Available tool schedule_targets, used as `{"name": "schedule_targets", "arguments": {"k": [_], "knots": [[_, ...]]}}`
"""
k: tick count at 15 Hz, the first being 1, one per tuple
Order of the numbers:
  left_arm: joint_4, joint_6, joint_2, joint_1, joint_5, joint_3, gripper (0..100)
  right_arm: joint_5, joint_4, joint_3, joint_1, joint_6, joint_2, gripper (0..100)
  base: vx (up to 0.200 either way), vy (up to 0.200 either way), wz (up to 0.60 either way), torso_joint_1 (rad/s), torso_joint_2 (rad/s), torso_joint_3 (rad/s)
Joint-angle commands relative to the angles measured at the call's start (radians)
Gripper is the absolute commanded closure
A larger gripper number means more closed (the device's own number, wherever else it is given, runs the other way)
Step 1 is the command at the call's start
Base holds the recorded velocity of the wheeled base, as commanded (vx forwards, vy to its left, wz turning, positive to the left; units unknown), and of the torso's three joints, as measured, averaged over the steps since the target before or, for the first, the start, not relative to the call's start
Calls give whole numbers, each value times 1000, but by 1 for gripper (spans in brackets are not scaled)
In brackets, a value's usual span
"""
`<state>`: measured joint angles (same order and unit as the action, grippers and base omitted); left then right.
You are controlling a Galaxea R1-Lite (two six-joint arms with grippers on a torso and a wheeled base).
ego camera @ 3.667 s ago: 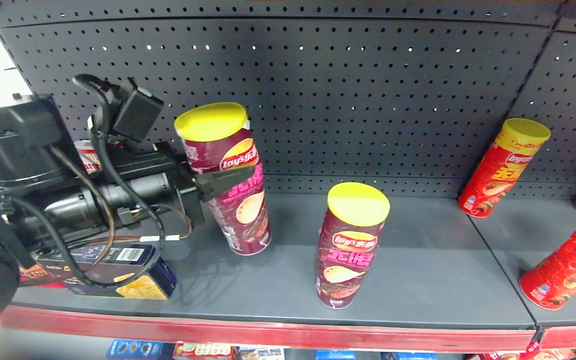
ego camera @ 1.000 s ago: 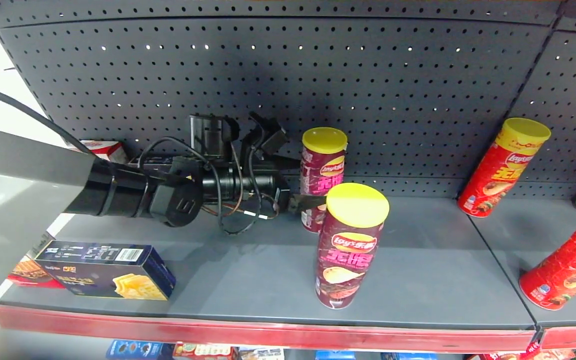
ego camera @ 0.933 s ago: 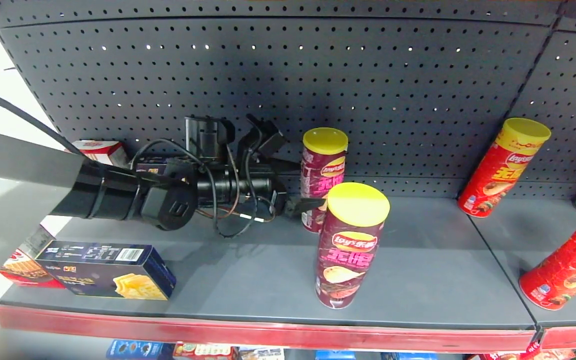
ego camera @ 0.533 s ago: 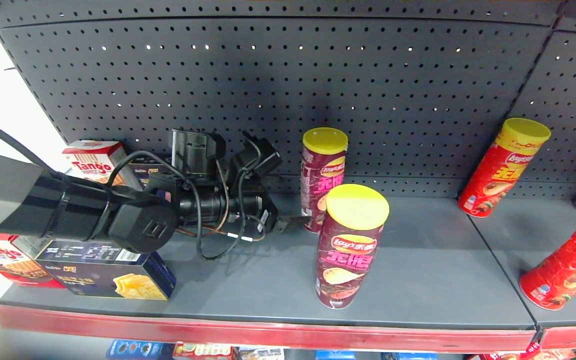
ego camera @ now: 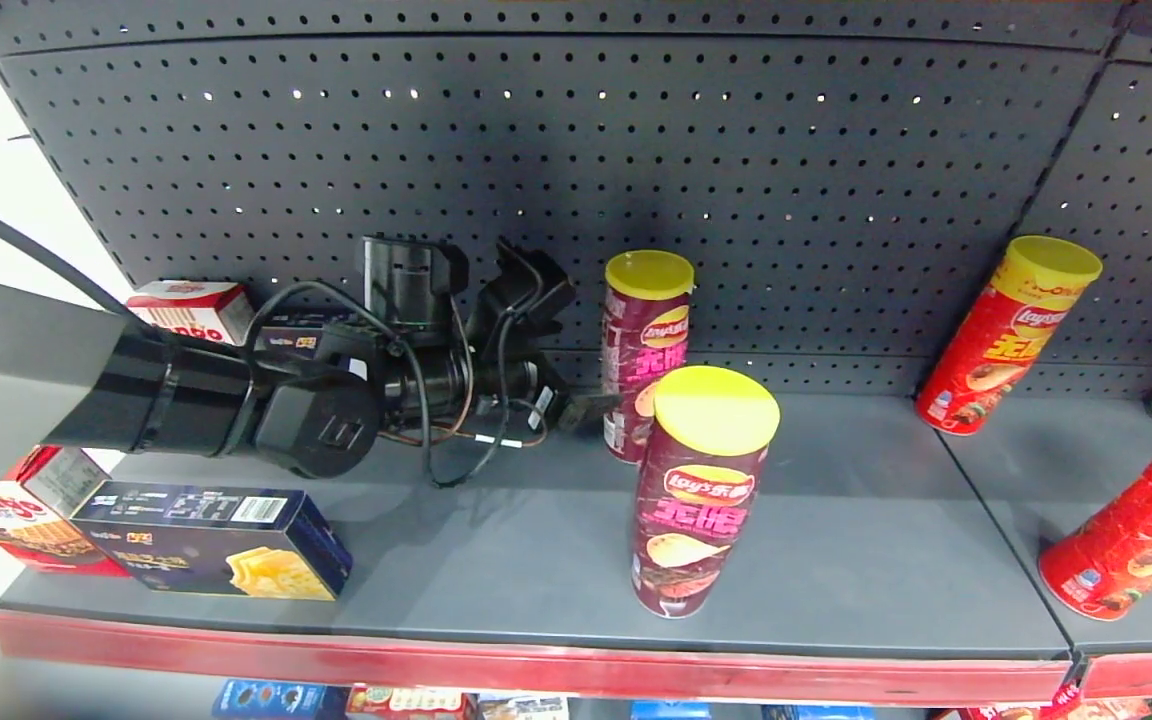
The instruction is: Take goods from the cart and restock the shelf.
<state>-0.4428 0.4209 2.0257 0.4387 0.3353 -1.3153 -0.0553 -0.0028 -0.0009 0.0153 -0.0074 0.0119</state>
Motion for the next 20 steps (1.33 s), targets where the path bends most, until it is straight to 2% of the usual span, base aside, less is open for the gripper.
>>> {"name": "schedule_targets", "arguments": {"k": [1, 4, 11, 14, 20], "knots": [[-1, -7, 31, -2, -10, -27, 0, 0, 0, 1, 0, 0, 2, 0, 0, 0, 0, 0, 0, 0], [-1, -27, 41, -11, -35, -42, 0, 0, 0, 1, 0, 0, 2, 0, 0, 0, 0, 0, 0, 0], [-13, -24, 31, -43, -35, -30, 0, 0, 0, -1, 0, 0, 2, 0, 0, 0, 0, 0, 0, 0], [-13, -16, -39, -66, -42, 44, 0, 0, 0, 1, 0, 0, 2, 0, 0, 0, 0, 0, 0, 0], [-16, -13, 7, -52, -173, 24, 0, 0, 0, 1, 0, 0, 2, 0, 0, 0, 0, 0, 0, 0]]}}
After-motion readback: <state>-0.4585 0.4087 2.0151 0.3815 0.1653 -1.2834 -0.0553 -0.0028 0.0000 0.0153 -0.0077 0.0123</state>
